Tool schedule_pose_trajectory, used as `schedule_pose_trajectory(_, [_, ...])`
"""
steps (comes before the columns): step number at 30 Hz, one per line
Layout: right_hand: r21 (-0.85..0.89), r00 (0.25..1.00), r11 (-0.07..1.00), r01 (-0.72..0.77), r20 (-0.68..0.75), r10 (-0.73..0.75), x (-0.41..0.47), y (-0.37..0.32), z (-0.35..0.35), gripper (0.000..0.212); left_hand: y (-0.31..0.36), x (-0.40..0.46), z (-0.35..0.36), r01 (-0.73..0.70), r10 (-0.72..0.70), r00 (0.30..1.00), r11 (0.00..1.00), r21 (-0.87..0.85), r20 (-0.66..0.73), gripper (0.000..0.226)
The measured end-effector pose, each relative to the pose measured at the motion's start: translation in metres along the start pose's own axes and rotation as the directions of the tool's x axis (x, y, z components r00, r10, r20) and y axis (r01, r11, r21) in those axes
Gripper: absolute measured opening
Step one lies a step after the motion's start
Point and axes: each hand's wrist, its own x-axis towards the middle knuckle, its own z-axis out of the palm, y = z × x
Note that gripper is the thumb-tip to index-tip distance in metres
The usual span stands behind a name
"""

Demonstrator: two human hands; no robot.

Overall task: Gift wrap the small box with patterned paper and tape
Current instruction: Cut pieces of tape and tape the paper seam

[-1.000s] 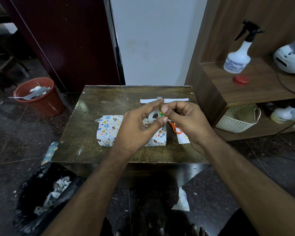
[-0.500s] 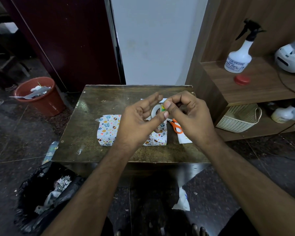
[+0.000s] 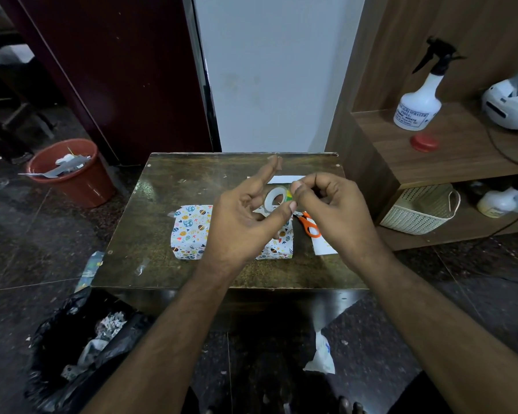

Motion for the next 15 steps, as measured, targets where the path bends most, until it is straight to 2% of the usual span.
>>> schedule_pose_trajectory(3, [-0.075,0.999,0.997,-0.034,0.010,0.035,0.002,0.004,-0.004,0.029,0.000,0.000,0.000,-0.023,0.024,0.999,0.998,0.052,-0.029,0.069])
schedule_pose_trajectory(7, [-0.075,0.999,0.997,-0.031,-0.025,0.030,0.006,0.006,-0.011,0.019,-0.001,0.001,-0.002,-0.017,0.019,1.000,0.997,0.074,-0.016,0.071])
schedule_pose_trajectory(12, [-0.002,0.997,1.000,0.019,-0.073,-0.019,0.007,0.002,-0.014,0.016,-0.006,0.001,0.002,-0.018,0.013,0.996,0.998,0.056,0.088,0.069])
schedule_pose_trajectory(15, [0.067,0.999,0.998,0.016,-0.036,-0.014,0.007,-0.003,-0.014,0.024,-0.007,0.000,0.005,0.007,-0.014,0.991,0.998,0.059,0.134,0.065])
